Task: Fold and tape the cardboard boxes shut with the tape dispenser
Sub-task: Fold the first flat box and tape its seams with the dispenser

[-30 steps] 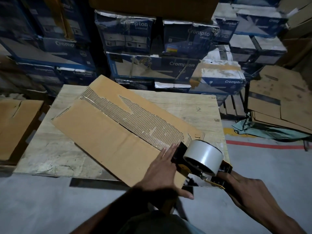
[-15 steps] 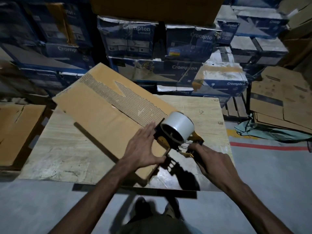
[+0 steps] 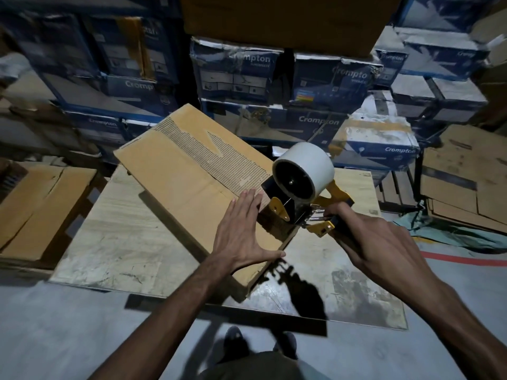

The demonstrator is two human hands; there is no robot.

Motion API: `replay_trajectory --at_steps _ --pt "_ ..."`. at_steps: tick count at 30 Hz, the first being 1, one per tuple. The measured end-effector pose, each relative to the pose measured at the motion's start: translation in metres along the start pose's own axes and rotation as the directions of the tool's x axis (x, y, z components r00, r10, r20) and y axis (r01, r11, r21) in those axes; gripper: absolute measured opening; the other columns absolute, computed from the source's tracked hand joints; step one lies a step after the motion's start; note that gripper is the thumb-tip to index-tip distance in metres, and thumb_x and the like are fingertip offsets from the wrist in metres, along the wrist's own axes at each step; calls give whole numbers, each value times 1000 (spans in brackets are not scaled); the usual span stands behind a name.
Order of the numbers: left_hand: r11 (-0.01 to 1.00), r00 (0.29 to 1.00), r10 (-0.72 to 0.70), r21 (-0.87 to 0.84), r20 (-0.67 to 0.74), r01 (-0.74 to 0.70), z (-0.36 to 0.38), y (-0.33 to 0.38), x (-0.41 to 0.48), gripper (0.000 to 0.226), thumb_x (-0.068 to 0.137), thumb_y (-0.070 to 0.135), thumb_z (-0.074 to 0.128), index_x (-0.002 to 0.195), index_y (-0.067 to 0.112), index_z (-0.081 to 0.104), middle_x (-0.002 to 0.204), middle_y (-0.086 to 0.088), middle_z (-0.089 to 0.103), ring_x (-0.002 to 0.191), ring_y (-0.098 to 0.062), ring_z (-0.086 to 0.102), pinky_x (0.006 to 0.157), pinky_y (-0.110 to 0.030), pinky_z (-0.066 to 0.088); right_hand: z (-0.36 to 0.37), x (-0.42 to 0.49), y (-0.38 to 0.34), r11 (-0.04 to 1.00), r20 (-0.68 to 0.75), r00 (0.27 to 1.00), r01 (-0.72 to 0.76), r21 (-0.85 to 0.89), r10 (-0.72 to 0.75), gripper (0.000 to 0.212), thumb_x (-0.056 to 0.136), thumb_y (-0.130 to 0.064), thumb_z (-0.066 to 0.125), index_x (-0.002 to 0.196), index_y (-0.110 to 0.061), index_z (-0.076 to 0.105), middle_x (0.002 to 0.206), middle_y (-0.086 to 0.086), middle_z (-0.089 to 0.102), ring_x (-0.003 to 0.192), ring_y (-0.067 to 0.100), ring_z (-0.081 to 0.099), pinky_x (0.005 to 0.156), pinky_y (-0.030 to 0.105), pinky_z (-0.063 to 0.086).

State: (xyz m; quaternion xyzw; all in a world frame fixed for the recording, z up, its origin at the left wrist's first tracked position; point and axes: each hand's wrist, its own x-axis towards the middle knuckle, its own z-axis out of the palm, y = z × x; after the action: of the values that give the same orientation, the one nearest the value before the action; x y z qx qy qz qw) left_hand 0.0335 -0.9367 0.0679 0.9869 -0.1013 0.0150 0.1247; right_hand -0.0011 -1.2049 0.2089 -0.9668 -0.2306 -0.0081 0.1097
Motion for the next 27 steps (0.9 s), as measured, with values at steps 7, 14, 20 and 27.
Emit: replay_trajectory --at_steps 7,14,20,27 --pt "998 998 -3 60 64 -1 7 -4 2 138 64 107 36 166 18 10 174 -4 4 160 -18 -1 129 -41 -8 49 -17 6 998 101 994 -40 -43 45 26 104 -45 46 127 -41 36 99 -8 67 71 24 63 54 39 48" --pt "997 995 28 71 100 -35 12 -5 7 135 65 106 32 166 19 11 174 -3 3 160 -17 0 130 -41 -3 64 -21 13 997 103 992 -75 -35 79 24 105 -46 43 127 -41 38 101 -9 68 72 24 64 55 39 50" --pt "994 987 104 -44 125 -99 20 -7 4 119 79 95 32 167 19 6 174 -3 -2 160 -13 -4 131 -39 3 75 -24 10 990 78 995 -58 -132 69 28 106 -49 23 127 -40 39 99 -6 67 63 25 62 48 33 41" --pt "976 973 208 -93 103 -199 24 5 -1 85 93 73 43 159 19 36 166 -3 34 155 -17 22 130 -40 13 81 -25 13 990 33 997 -64 -124 68 20 107 -42 41 127 -41 41 99 -6 67 59 25 62 45 30 31"
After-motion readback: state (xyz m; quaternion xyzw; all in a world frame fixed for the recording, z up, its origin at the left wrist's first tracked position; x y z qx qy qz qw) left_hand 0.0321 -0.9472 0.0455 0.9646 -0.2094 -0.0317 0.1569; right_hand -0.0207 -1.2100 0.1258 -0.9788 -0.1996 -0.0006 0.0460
